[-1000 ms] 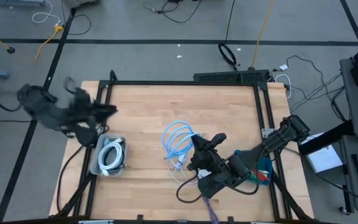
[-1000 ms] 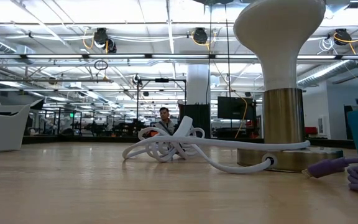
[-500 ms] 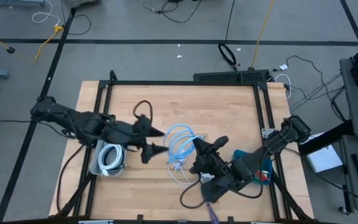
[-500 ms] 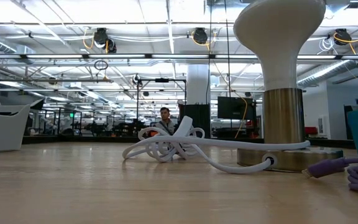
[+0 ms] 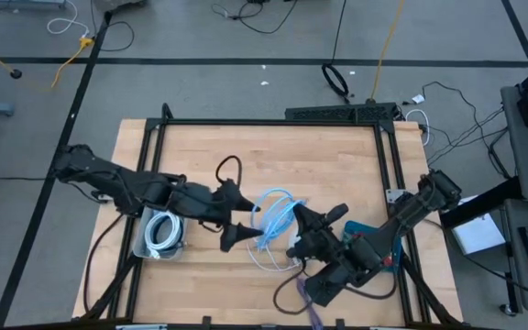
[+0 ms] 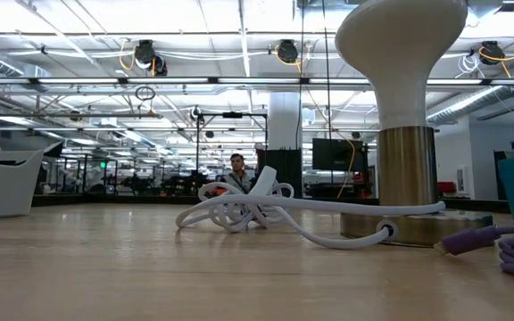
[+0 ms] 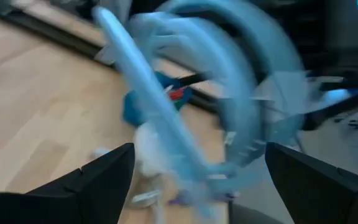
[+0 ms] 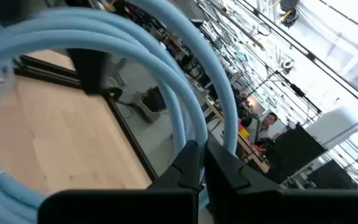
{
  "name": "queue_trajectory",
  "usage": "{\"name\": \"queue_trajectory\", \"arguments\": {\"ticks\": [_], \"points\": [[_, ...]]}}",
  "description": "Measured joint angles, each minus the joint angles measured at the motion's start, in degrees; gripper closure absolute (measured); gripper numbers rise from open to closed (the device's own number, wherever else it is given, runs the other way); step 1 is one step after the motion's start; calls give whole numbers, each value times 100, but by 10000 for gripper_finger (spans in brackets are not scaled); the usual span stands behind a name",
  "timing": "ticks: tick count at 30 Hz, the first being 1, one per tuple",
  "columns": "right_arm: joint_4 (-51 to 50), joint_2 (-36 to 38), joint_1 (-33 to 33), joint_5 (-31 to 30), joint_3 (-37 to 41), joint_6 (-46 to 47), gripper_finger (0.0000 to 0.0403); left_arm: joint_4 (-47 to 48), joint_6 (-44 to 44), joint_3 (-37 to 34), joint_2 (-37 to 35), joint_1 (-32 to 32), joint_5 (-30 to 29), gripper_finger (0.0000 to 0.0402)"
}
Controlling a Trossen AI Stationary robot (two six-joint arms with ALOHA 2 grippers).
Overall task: Pick & Place USB Port
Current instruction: Put the light blue HDMI cable into the gray bin
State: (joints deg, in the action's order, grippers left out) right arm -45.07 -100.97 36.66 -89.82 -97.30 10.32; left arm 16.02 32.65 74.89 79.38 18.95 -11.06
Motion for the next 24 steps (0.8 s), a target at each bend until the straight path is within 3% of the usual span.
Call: {"name": "queue_trajectory", "arguments": {"ticks": [10, 24], "points": [[-299, 7, -224, 188, 0, 489, 403, -126, -207, 9, -186, 357, -126, 37], [-99, 7, -524, 761, 0, 398, 403, -74, -311, 0, -82, 30, -427, 37]]}}
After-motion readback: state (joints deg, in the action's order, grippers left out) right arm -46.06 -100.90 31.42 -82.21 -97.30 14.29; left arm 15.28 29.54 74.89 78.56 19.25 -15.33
